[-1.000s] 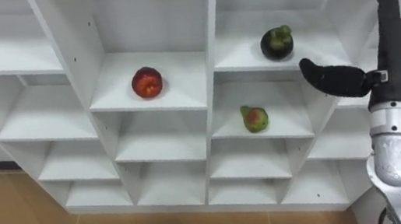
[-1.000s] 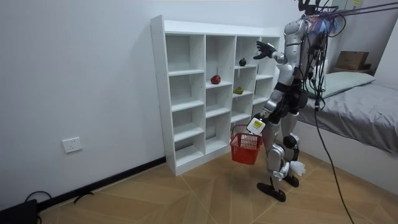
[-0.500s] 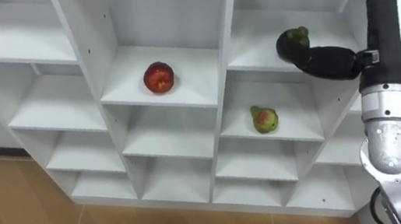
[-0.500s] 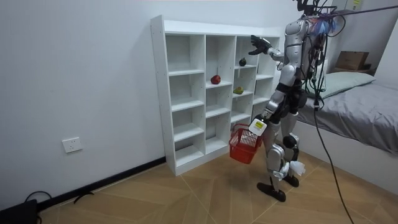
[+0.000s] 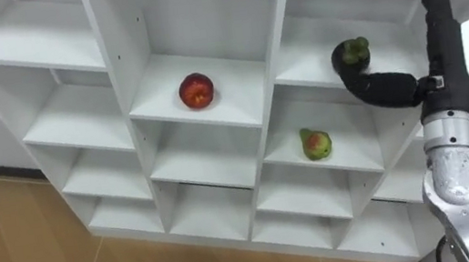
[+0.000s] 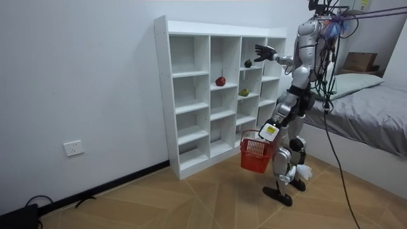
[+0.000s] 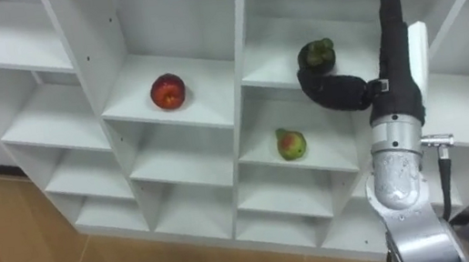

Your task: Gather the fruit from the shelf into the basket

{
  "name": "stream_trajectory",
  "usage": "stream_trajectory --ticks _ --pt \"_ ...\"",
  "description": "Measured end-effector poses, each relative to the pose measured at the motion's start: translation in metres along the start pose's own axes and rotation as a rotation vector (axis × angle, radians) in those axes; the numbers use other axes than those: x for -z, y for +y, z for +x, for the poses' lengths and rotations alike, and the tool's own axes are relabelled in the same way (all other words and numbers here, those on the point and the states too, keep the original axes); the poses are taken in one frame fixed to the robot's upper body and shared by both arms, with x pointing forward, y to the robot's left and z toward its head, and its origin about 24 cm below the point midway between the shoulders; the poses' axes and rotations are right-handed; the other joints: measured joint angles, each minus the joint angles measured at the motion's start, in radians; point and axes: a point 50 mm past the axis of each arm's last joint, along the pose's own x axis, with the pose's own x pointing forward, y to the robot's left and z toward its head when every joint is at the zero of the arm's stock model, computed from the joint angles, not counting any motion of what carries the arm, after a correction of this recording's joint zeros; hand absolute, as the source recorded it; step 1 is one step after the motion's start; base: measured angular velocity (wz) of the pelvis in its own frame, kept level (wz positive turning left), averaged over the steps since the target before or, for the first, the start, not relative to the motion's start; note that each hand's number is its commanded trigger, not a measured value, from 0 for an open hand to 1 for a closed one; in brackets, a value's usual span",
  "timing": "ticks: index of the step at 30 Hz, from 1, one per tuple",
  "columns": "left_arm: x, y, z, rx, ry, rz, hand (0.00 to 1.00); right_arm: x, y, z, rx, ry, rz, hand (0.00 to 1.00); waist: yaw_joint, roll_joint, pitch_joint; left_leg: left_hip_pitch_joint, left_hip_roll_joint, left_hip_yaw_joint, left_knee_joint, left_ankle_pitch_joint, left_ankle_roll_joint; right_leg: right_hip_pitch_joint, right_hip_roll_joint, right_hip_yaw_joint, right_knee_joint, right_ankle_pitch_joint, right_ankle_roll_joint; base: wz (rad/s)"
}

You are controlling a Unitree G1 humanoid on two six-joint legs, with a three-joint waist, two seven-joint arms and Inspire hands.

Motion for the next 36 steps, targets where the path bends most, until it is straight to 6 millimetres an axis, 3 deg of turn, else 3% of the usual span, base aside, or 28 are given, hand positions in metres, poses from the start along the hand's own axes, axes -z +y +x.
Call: stream_trajectory --ticks 6,10,16,29,36 --pt "0.006 0.002 -0.002 -0.004 0.011 -0.002 1.00 0.001 -0.003 0.005 0.001 0.020 0.044 0.00 -0.002 0.015 -0.0018 0.000 0.000 -0.004 0.001 0.001 0.000 0.004 0.000 -0.009 -0.001 0.000 0.000 0.03" --pt "0.005 0.003 -0.003 -0.002 -0.002 -0.004 1.00 0.004 -0.005 0.005 0.003 0.041 0.068 0.00 -0.003 0.008 -0.0025 0.001 -0.001 -0.015 0.002 0.001 -0.001 0.010 0.000 -0.019 -0.001 0.000 0.000 0.08" --pt "0.004 0.004 -0.004 -0.008 -0.012 -0.013 1.00 0.020 -0.007 0.003 0.000 0.128 0.103 0.00 -0.002 -0.010 0.0027 0.001 -0.003 -0.035 0.010 0.001 -0.001 0.022 0.000 -0.029 -0.003 0.000 0.000 0.09" --pt "0.007 0.008 -0.007 -0.012 -0.012 -0.016 1.00 0.025 -0.007 0.003 -0.021 0.165 0.158 0.00 0.002 -0.007 0.0025 -0.002 -0.005 -0.039 0.017 0.001 -0.001 0.024 -0.002 -0.030 -0.003 0.000 0.000 0.00" --pt "0.007 0.008 -0.007 -0.004 0.003 -0.016 1.00 0.036 -0.007 0.003 -0.018 0.225 0.125 0.00 0.005 -0.010 -0.0011 -0.012 -0.008 -0.055 0.028 0.001 0.000 0.025 -0.005 -0.054 -0.002 0.000 0.000 0.07"
